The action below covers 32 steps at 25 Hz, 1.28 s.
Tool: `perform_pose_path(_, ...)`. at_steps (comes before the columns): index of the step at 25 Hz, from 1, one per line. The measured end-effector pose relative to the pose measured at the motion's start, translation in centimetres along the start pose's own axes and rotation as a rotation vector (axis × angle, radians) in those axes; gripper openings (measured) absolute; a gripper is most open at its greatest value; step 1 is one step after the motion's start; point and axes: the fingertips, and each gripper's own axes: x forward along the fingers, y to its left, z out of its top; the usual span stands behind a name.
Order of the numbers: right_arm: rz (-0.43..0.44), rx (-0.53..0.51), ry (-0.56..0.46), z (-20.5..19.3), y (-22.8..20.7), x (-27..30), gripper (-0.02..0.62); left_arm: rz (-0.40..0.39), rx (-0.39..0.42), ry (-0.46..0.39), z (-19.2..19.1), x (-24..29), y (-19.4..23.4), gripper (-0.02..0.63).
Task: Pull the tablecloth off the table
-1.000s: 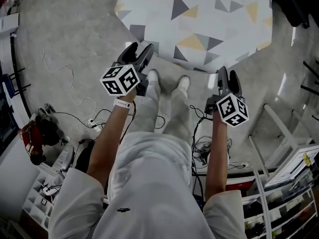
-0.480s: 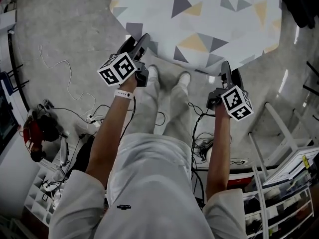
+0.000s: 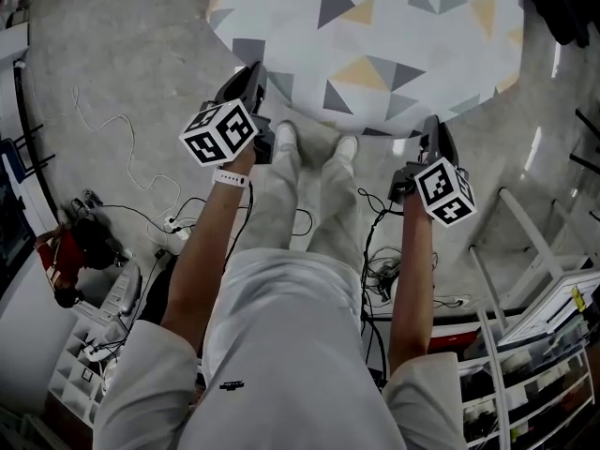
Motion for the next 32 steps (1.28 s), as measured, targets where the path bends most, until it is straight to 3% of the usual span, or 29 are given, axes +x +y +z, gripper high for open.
perform_pose_path(9, 0.074, 0.009, -0.052, 2.2, 0.8, -2.8, 0.011, -0.08, 0.122, -0.049, 2.3, -3.3, -4.1, 0.008)
perform_pose_path(15, 0.115, -0.05, -0.114, 3.9, 2.3, -5.5, 0.011, -0.142, 0.139, -0.107, 4.1, -6.1, -5.9, 0.008)
perform_pose_path(23, 0.184, -0.14, -0.208, 5.1, 5.0, -13.2, 0.012, -0.207, 0.149, -0.177, 4.3, -13.5, -8.2, 0.008)
perform_pose_path(32, 0.275, -0.115, -0.302, 10.2, 9.3, -18.5, 0.011, -0.246, 0.193, -0.244, 8.9, -18.4, -11.4, 0.008)
